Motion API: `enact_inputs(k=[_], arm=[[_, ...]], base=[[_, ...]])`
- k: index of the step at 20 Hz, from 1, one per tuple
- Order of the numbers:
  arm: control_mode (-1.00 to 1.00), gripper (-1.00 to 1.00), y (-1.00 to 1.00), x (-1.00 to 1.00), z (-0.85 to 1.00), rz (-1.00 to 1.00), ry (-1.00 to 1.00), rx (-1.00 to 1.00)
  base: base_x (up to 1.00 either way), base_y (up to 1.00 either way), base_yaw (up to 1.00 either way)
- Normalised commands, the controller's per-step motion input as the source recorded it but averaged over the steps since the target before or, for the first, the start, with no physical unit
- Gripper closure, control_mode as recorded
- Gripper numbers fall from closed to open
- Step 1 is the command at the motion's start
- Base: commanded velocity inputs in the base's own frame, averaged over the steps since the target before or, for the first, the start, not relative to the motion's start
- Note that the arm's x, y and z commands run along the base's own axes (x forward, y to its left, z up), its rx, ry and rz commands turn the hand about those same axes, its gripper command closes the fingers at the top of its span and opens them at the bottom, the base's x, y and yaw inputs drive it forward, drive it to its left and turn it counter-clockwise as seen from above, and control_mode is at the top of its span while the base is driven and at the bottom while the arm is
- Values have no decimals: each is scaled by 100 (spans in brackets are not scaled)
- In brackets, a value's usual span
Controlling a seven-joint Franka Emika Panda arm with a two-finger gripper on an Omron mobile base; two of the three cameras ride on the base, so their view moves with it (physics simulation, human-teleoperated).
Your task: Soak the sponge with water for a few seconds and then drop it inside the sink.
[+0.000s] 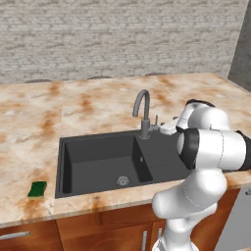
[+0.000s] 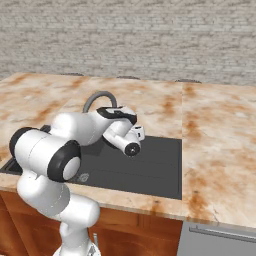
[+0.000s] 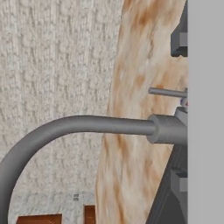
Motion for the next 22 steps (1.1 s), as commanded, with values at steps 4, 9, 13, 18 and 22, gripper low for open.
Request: enact_inputs(k=[4, 9, 13, 18, 22], arm=[[-100, -100, 0, 23, -9, 0, 0, 0], [-100, -100, 0, 21, -14, 0, 0, 0], [-100, -100, 0, 22, -14, 0, 0, 0], [-100, -100, 0, 19, -23, 0, 0, 0], [-100, -100, 0, 18, -21, 0, 0, 0]], base=[[0, 0, 0], [0, 0, 0], [0, 0, 0], [0, 0, 0], [0, 0, 0]])
